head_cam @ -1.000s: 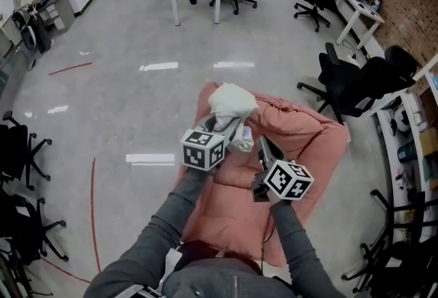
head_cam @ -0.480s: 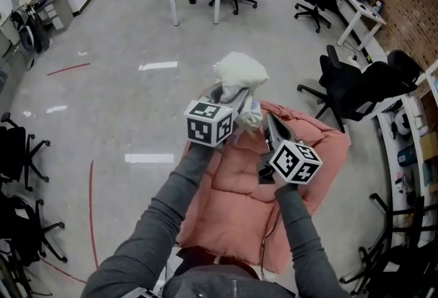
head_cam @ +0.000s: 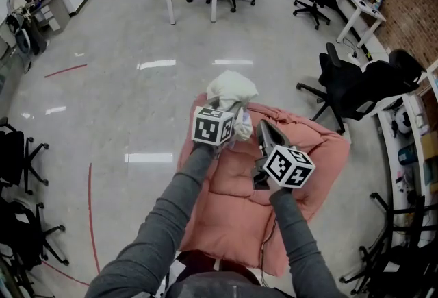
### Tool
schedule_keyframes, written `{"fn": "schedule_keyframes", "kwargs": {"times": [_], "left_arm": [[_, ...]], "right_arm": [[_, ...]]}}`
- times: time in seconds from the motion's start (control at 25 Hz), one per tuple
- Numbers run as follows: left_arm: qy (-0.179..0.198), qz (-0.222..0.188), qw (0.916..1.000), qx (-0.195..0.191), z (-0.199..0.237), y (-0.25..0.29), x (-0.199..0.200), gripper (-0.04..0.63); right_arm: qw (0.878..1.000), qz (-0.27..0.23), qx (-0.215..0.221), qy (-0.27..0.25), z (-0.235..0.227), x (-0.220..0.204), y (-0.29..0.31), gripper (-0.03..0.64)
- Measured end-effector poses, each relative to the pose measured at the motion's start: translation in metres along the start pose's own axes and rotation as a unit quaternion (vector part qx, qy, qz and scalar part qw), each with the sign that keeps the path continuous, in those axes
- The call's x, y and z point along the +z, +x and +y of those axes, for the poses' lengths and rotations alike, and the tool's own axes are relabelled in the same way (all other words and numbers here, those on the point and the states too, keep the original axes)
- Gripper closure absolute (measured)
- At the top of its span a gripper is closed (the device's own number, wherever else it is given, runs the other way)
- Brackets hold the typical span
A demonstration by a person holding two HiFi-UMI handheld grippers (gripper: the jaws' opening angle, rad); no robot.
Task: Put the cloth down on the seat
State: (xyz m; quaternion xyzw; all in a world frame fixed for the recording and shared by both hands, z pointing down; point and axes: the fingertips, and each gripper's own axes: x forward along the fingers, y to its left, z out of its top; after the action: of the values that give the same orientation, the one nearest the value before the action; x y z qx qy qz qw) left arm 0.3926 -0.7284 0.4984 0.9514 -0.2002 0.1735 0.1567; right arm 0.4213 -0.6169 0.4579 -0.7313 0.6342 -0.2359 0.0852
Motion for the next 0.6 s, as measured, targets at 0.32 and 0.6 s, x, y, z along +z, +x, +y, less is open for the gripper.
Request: {"fn": "schedule_keyframes", "kwargs": {"times": [0.32,0.6], "left_arm": [[-0.02,0.039,0.999,0.004,0.018,0.031,-0.033,0.414],[-0.001,0.025,0.9996,0.009,0.016,0.034,-0.033,0.386]], "right_arm": [[1.0,0.015,-0.008,0.024,-0.018,-0.016,0.016,0.604],[0.999,0.021,0.002,0.047,-0.021,-0.024,0.017,0.604]]}}
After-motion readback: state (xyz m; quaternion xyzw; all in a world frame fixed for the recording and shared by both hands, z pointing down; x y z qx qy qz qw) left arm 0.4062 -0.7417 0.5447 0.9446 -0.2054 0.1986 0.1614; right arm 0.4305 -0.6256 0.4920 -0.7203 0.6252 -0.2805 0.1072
